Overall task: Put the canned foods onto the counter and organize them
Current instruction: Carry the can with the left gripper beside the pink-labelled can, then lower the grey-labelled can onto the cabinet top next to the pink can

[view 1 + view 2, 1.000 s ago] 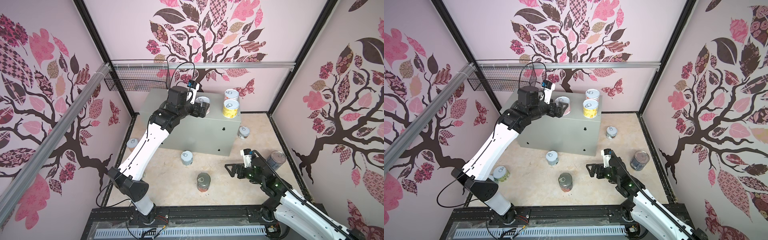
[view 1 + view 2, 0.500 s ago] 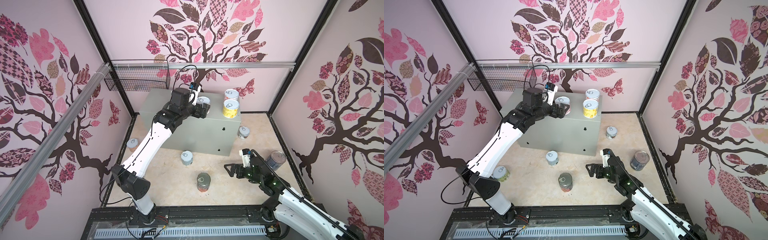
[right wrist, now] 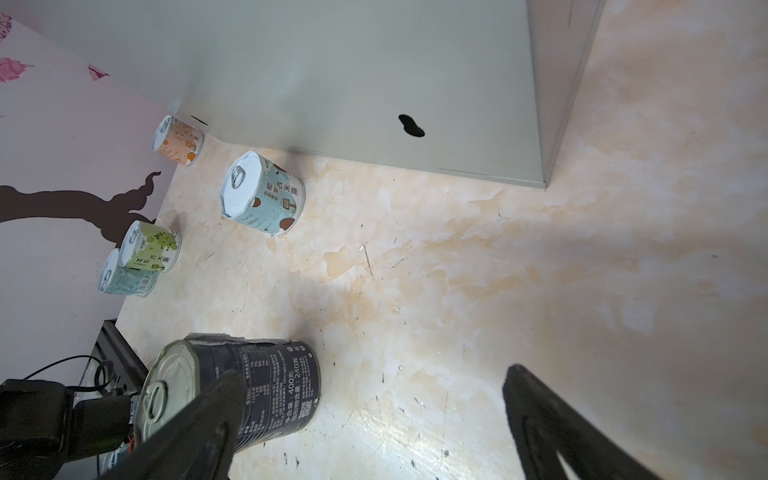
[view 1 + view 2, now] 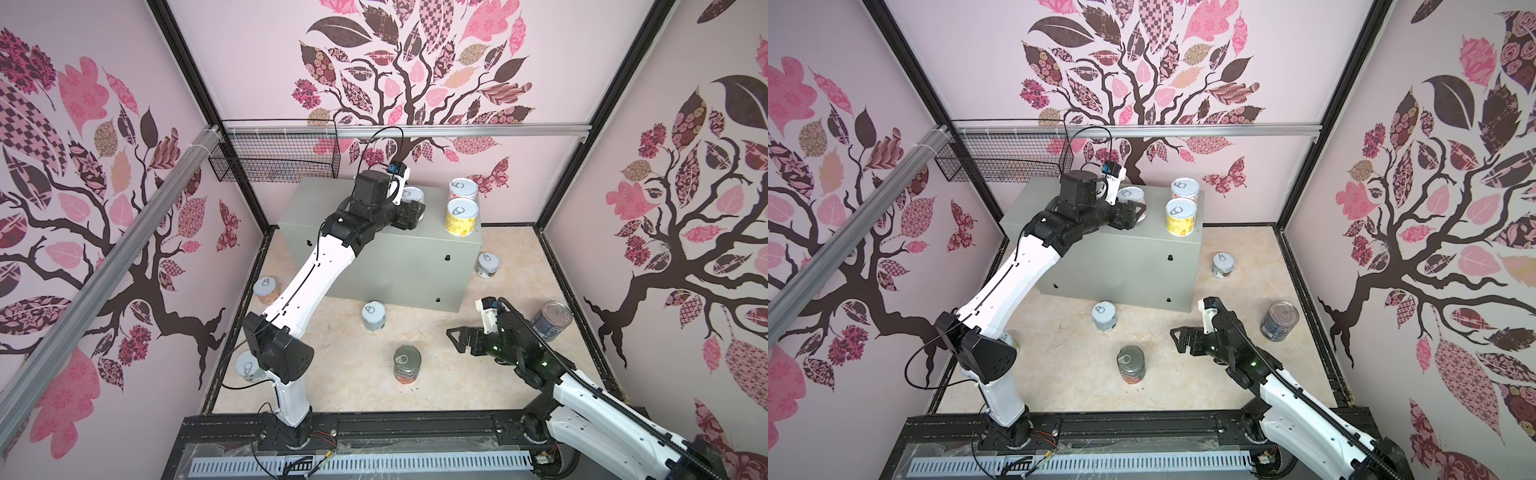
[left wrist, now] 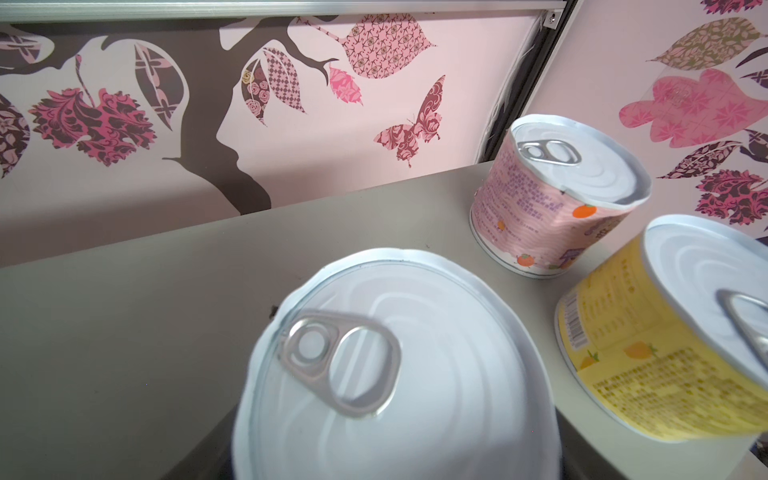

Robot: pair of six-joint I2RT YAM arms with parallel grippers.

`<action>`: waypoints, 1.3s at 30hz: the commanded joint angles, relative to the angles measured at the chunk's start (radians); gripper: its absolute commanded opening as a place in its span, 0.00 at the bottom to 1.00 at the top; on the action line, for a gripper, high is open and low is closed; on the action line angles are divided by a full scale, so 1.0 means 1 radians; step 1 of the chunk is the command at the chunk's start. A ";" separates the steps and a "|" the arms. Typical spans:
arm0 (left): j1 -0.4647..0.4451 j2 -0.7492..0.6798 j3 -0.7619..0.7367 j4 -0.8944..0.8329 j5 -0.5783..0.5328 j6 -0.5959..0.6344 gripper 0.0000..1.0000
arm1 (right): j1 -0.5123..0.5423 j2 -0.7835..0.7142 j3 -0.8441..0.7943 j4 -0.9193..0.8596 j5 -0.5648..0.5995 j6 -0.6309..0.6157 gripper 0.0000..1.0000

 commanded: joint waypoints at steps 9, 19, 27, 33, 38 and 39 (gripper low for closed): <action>-0.006 0.157 0.222 -0.024 0.034 0.042 0.66 | 0.000 0.035 0.030 0.028 -0.006 -0.017 1.00; -0.021 0.202 0.264 -0.018 0.065 0.053 0.66 | 0.000 0.064 0.032 0.038 -0.008 -0.018 1.00; -0.031 0.244 0.322 -0.032 0.087 0.050 0.66 | 0.001 0.064 0.037 0.026 0.000 -0.021 1.00; -0.031 0.260 0.335 -0.027 0.087 0.053 0.66 | 0.000 0.066 0.040 0.022 0.002 -0.023 1.00; -0.031 0.284 0.361 -0.038 0.082 0.055 0.66 | 0.000 0.066 0.040 0.022 0.002 -0.025 1.00; -0.033 0.288 0.361 -0.035 0.084 0.052 0.66 | 0.000 0.066 0.040 0.022 0.003 -0.025 1.00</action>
